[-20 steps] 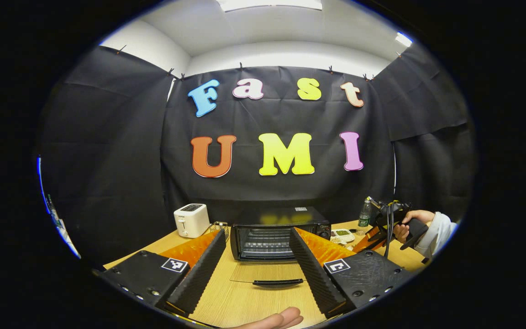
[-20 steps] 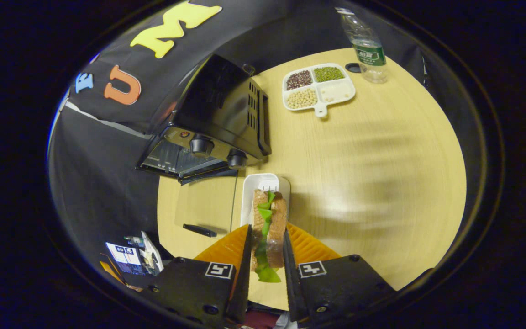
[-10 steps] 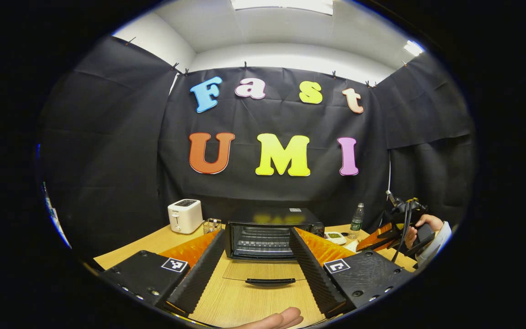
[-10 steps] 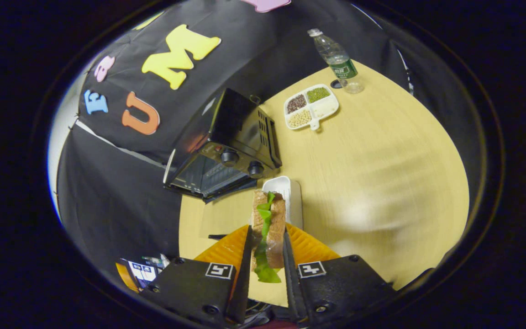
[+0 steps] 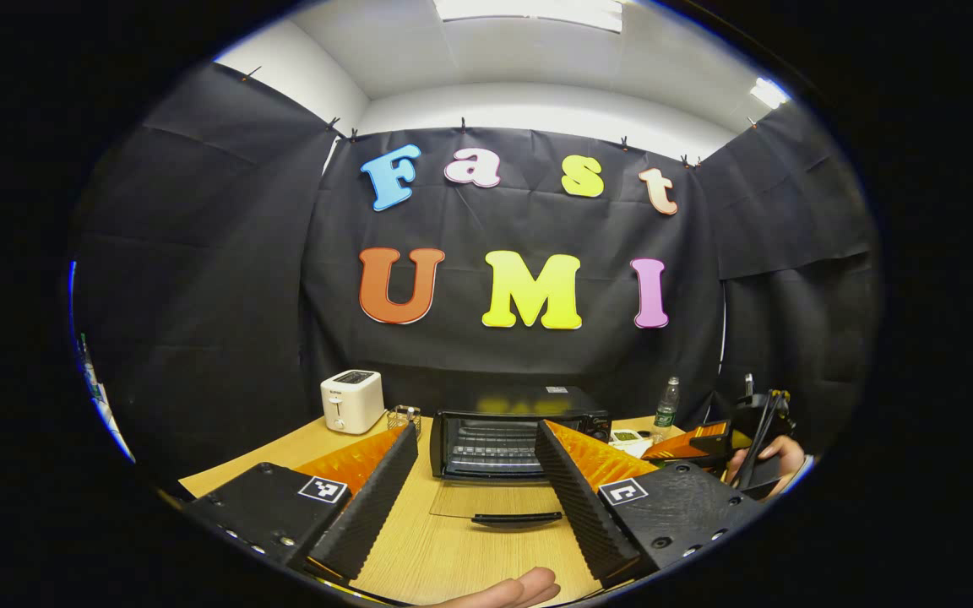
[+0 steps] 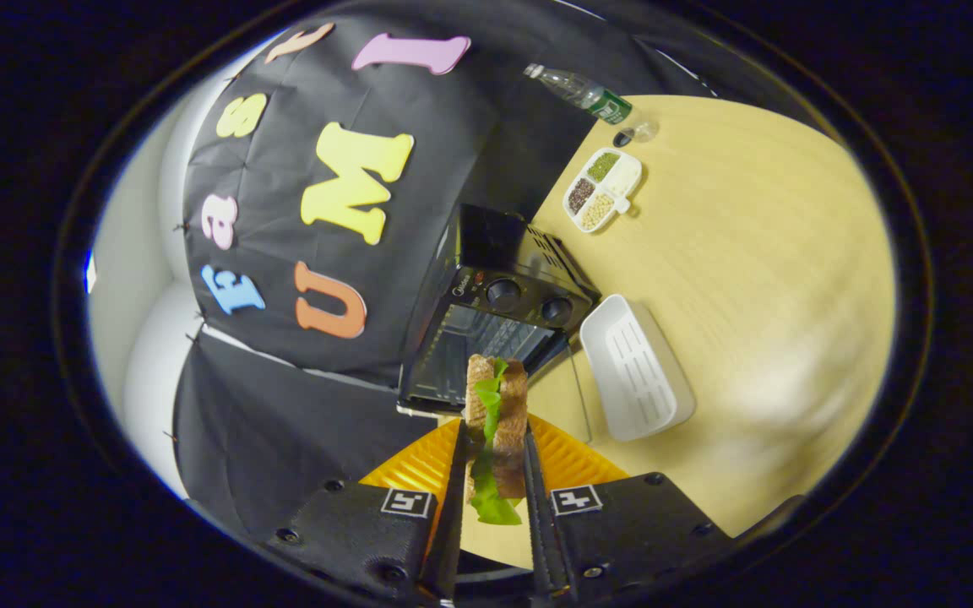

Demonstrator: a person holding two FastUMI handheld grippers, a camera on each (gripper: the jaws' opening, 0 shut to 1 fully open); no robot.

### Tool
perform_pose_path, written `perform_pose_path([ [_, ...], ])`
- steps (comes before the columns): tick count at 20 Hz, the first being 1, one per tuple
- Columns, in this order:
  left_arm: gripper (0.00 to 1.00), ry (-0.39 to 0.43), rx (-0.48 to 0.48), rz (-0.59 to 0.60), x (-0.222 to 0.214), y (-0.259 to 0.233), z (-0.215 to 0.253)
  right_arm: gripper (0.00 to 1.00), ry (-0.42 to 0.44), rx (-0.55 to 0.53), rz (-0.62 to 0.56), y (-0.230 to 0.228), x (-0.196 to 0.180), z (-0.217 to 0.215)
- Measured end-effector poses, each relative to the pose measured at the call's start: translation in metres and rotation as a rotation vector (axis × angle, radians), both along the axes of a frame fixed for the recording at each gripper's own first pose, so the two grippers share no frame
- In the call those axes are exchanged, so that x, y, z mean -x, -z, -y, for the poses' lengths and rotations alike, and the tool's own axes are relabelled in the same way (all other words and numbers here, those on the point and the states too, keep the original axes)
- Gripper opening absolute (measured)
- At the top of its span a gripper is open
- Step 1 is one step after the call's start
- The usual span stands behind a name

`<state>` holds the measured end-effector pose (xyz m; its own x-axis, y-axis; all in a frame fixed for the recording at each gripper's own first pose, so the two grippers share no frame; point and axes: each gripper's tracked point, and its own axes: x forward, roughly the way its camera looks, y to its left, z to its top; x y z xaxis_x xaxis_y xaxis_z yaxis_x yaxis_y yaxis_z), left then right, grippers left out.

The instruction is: Open the electric oven with the left hand, put the food in, and close the electric oven.

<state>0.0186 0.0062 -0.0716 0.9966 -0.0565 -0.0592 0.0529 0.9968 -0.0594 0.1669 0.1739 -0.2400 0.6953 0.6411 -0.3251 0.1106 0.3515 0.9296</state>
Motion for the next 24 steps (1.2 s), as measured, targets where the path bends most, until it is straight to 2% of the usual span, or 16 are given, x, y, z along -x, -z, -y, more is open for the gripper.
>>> perform_pose_path([
  [2, 0.92, -0.001, 0.008, 0.003, 0.002, 0.000, -0.008, 0.34, 0.103, -0.046, 0.002, 0.006, -0.008, -0.024],
  [3, 0.92, 0.000, 0.009, 0.005, 0.003, 0.000, -0.011, 0.37, 0.137, -0.058, 0.011, 0.009, -0.013, -0.037],
  [4, 0.92, 0.000, 0.007, 0.005, 0.004, 0.001, -0.016, 0.34, 0.164, -0.070, 0.018, 0.010, -0.019, -0.052],
  [8, 0.93, -0.034, -0.048, -0.009, 0.002, 0.005, -0.046, 0.34, 0.227, -0.109, 0.055, 0.012, -0.054, -0.110],
  [12, 0.92, -0.058, -0.037, -0.019, -0.003, 0.012, -0.066, 0.33, 0.305, -0.051, 0.082, 0.026, -0.108, -0.153],
  [14, 0.92, -0.040, -0.012, -0.032, -0.009, 0.018, -0.067, 0.34, 0.353, -0.069, 0.105, 0.029, -0.139, -0.166],
  [18, 0.93, -0.045, -0.026, -0.048, -0.018, 0.028, -0.076, 0.33, 0.434, 0.049, 0.124, 0.058, -0.188, -0.169],
  [24, 0.93, -0.022, -0.035, -0.072, -0.026, 0.043, -0.072, 0.34, 0.433, 0.136, 0.162, 0.082, -0.221, -0.175],
])
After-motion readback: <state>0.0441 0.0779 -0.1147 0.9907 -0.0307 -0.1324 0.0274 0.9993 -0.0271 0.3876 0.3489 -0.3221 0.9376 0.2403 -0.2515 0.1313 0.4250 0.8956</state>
